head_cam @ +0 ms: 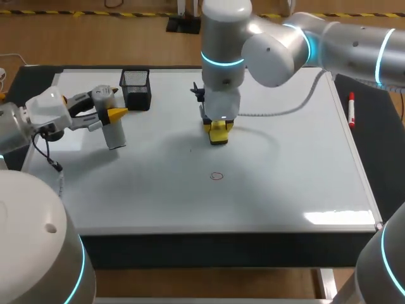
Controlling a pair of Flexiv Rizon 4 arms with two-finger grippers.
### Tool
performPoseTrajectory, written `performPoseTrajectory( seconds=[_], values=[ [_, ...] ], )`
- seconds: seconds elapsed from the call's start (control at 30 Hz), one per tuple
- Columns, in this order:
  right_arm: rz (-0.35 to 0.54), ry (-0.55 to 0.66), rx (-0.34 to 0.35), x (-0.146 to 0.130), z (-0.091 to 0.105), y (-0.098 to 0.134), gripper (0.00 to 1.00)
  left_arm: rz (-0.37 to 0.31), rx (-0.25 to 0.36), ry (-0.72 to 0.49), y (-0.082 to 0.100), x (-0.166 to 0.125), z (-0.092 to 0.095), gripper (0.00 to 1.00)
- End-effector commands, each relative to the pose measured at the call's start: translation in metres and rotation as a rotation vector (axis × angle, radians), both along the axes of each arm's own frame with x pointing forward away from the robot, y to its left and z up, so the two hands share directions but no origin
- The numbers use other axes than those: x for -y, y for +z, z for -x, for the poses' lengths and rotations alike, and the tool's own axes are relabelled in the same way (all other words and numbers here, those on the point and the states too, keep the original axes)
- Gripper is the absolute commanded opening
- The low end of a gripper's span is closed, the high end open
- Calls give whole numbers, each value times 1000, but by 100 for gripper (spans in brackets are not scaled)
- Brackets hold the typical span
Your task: Pick up the inspection probe, press it on each red-marked spot on the whiteboard one by one, put down the probe, pick up the eraser, and wipe off all the red marks.
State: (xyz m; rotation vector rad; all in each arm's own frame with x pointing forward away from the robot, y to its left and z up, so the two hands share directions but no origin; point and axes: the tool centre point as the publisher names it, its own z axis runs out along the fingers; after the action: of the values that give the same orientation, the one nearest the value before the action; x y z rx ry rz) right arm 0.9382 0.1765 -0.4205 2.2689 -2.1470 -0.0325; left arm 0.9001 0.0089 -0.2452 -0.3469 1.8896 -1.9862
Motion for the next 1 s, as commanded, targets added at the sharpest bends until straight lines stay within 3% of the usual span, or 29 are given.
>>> performPoseTrajectory(
  seconds=[0.03,0.63,1.0],
  values=[
    [1,-7,-4,8,-3,-2,0,-2,-3,0,2,0,0,0],
    [43,-110,5,64,-4,-2,0,-2,-3,0,2,0,0,0],
    [33,-144,26,78,-3,9,0,-2,-3,0,2,0,0,0]
  ],
)
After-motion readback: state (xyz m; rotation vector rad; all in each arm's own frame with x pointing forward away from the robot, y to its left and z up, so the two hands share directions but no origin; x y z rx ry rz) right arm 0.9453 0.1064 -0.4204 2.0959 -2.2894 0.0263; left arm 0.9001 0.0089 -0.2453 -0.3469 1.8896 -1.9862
